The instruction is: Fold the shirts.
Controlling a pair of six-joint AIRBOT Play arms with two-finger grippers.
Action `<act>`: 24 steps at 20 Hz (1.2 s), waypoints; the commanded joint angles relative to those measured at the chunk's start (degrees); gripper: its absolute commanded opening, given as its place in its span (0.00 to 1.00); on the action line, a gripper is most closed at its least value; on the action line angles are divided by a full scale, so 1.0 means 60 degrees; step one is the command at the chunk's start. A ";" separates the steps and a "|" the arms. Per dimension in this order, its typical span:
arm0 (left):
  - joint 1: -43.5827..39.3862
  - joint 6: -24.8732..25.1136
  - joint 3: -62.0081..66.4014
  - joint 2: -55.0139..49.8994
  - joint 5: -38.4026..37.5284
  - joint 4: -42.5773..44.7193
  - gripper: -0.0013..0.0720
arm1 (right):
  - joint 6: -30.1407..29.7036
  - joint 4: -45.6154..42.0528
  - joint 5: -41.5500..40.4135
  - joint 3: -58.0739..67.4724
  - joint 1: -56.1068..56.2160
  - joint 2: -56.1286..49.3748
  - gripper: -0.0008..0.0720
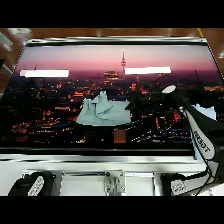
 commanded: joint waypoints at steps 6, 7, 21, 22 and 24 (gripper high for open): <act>0.0004 0.0696 -0.0040 -0.0452 -0.0798 0.0000 0.06 | 0.2765 -0.5056 0.4827 0.5526 -0.2029 0.1235 0.09; 0.0004 0.0710 -0.0106 -0.0466 -0.0929 -0.0004 0.06 | 0.2812 -0.5606 0.5249 0.6153 -0.2342 0.1231 0.09; 0.0004 0.0517 -0.0484 -0.0444 -0.1512 -0.0011 0.06 | 0.3351 -0.5541 0.2688 0.7486 -0.5978 0.1231 0.09; 0.0004 0.0481 -0.0484 -0.0444 -0.1512 -0.0040 0.06 | 0.3355 -0.5541 0.2124 0.7486 -0.6036 0.1231 0.09; 0.0004 0.0492 -0.0484 -0.0452 -0.1497 -0.0229 0.06 | 0.3355 -0.5541 0.1093 0.7486 -0.6040 0.1228 0.09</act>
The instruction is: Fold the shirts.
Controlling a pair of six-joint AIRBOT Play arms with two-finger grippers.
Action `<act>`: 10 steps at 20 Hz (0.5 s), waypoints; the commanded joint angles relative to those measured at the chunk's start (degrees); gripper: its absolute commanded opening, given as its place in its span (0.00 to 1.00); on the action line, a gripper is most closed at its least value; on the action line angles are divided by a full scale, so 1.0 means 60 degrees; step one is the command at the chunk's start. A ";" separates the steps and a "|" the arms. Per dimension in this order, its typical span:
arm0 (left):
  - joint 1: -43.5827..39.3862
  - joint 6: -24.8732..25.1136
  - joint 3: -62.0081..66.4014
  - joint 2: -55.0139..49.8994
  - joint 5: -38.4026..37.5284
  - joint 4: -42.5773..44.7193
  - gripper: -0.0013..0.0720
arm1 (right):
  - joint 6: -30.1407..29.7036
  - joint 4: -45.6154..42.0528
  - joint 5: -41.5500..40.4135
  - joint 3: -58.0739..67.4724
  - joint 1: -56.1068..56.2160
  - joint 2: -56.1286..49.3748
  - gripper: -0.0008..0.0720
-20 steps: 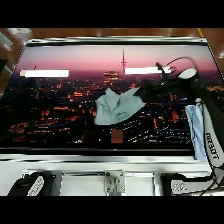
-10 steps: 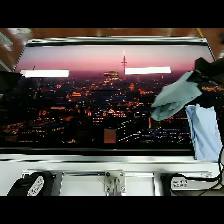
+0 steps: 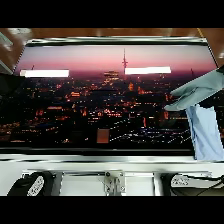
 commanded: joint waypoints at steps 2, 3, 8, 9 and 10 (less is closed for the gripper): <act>0.0007 -0.0095 -0.0004 -0.0029 0.0080 -0.0197 0.06 | -0.0018 0.0095 -0.2182 0.0018 -0.0175 -0.0033 0.09; 0.0007 -0.0095 -0.0004 -0.0033 0.0160 -0.0197 0.06 | -0.0073 0.0084 -0.2262 0.0018 -0.0244 -0.0033 0.09; 0.0004 -0.0095 -0.0004 -0.0029 0.0240 -0.0200 0.06 | -0.0444 -0.0084 -0.1504 0.0018 -0.1413 -0.0029 0.09; 0.0007 -0.0095 -0.0004 -0.0033 0.0248 -0.0200 0.06 | -0.0474 -0.0091 -0.1096 0.0018 -0.1687 -0.0033 0.09; 0.0007 -0.0095 -0.0004 -0.0033 0.0248 -0.0200 0.06 | -0.0554 -0.0102 -0.0568 0.0018 -0.1953 -0.0029 0.09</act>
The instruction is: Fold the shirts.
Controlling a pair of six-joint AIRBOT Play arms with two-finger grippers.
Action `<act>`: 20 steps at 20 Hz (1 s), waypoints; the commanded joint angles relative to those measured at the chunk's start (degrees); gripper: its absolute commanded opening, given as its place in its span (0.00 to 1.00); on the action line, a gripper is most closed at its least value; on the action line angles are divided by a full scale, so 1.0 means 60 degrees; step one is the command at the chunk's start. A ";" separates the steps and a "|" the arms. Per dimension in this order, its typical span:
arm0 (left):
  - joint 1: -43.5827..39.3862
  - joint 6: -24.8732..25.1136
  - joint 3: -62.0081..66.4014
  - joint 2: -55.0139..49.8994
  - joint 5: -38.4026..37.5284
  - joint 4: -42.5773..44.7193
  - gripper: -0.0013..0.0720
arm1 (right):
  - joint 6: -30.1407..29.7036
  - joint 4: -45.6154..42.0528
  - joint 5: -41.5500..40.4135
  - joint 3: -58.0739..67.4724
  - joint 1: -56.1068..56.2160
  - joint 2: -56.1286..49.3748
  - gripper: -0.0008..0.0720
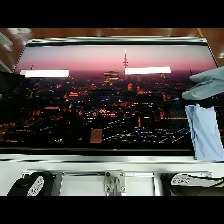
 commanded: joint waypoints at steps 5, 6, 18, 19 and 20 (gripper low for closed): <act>0.0007 -0.0004 -0.0004 -0.0007 0.0040 -0.0015 0.06 | 0.0350 -0.0780 0.4182 0.0011 -0.1446 -0.0004 0.09; 0.0007 -0.0004 -0.0004 -0.0007 0.0040 -0.0011 0.06 | 0.0437 -0.1206 0.4892 0.0007 -0.1468 -0.0007 0.09; 0.0004 -0.0007 -0.0004 -0.0007 0.0033 -0.0044 0.06 | 0.0867 -0.3814 0.5016 -0.2739 -0.1432 0.0164 0.09; 0.0004 -0.0007 -0.0004 -0.0007 0.0033 -0.0044 0.06 | 0.0816 -0.4211 0.5016 -0.2929 -0.1432 0.0164 0.09; 0.0004 -0.0007 -0.0004 -0.0007 0.0036 -0.0047 0.06 | 0.0758 -0.4586 0.5016 -0.3136 -0.1432 0.0164 0.09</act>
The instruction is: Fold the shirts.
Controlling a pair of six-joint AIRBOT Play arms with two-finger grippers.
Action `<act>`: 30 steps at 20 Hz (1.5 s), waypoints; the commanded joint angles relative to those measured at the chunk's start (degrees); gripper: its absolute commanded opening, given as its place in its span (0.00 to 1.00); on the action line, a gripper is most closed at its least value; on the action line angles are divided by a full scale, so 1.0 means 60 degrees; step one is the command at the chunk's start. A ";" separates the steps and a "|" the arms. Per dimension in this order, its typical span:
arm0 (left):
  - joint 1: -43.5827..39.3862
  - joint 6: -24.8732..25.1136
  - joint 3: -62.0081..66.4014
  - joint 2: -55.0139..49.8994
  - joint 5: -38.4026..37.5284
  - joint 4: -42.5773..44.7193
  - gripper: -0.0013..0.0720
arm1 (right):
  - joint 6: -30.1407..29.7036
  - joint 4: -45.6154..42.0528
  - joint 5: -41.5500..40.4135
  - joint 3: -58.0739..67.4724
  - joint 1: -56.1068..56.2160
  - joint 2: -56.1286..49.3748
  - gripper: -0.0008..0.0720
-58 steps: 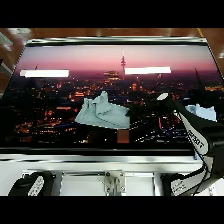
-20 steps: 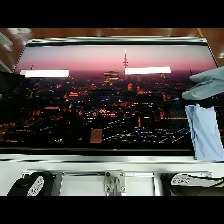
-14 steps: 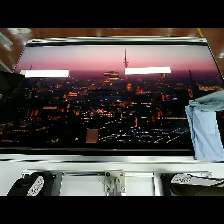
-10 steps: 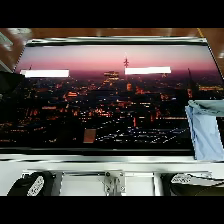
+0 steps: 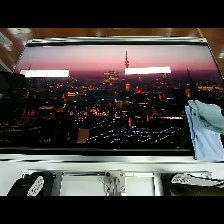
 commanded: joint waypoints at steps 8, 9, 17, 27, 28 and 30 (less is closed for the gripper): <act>0.0004 0.0000 -0.0004 -0.0004 0.0000 0.0004 0.06 | -0.0583 -0.2914 0.0270 -0.2867 -0.0007 0.0004 0.09; 0.0004 0.0000 -0.0004 -0.0004 0.0000 0.0000 0.06 | -0.0583 -0.3064 0.0211 -0.2973 -0.0007 0.0004 0.09; 0.0004 0.0000 -0.0004 -0.0004 0.0004 0.0000 0.06 | -0.0634 -0.3115 0.0102 -0.3038 -0.0007 0.0004 0.62; -0.0248 0.0707 0.0004 -0.0761 0.0040 0.0040 0.06 | -0.1271 0.1366 -0.1515 0.0543 0.0080 0.0280 0.81; -0.0488 0.0685 0.0022 -0.1137 0.0047 0.0073 0.06 | -0.1282 0.2696 -0.2222 0.1198 0.0295 0.0331 0.79; -0.1162 0.0306 0.0346 -0.2211 0.0098 0.0106 0.06 | -0.1308 0.4102 -0.2980 0.1694 0.1326 0.0539 0.79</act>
